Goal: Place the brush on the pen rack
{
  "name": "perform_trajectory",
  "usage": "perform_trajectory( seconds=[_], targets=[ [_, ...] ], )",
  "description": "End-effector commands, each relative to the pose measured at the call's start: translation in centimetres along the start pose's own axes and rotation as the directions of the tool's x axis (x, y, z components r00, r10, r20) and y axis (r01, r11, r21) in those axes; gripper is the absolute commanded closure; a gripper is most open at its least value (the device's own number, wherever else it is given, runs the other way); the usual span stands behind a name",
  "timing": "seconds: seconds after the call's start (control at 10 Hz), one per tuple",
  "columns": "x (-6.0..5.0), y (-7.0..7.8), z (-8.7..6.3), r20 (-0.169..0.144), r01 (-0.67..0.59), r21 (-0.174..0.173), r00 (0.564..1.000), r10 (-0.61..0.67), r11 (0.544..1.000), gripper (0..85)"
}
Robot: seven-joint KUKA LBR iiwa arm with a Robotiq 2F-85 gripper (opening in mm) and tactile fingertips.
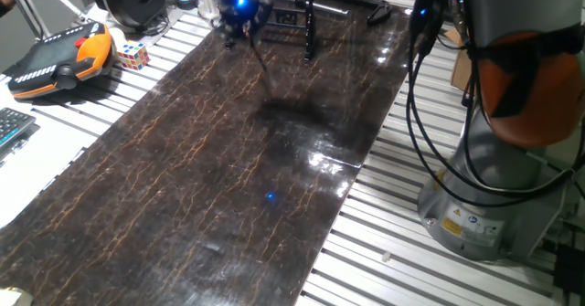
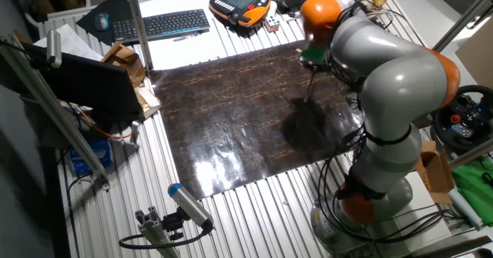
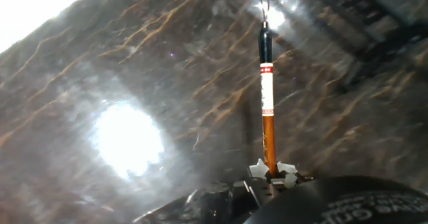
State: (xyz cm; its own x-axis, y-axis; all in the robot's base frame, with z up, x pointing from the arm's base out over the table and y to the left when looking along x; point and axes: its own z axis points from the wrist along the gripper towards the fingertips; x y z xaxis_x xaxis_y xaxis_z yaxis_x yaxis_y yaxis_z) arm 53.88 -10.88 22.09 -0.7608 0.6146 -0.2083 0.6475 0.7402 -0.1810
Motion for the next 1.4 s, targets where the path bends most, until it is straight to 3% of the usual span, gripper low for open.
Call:
perform_trajectory(
  seconds=[0.0, 0.2, 0.4, 0.7, 0.9, 1.1, 1.2, 1.3],
  targets=[
    [-0.6, -1.6, -2.1, 0.005, 0.009, 0.007, 1.0, -0.009, 1.0, 84.0],
    [-0.6, -3.6, -2.9, -0.007, 0.016, -0.003, 1.0, -0.016, 1.0, 84.0],
    [-0.7, -4.2, -3.3, -0.006, 0.014, -0.006, 1.0, -0.014, 1.0, 84.0],
    [-2.2, -5.8, -4.7, -0.021, 0.032, 0.012, 0.999, -0.031, 0.999, 84.0],
    [-2.6, -6.7, -5.4, -0.031, 0.04, 0.024, 0.999, -0.039, 0.999, 84.0],
    [-2.4, -6.2, -5.2, -0.046, 0.062, 0.011, 0.997, -0.062, 0.998, 84.0],
    [-2.3, -5.9, -4.9, -0.042, 0.075, 0.0, 0.996, -0.075, 0.997, 84.0],
    [-2.3, -5.9, -4.9, -0.018, 0.072, -0.01, 0.997, -0.072, 0.997, 84.0]
  ],
)
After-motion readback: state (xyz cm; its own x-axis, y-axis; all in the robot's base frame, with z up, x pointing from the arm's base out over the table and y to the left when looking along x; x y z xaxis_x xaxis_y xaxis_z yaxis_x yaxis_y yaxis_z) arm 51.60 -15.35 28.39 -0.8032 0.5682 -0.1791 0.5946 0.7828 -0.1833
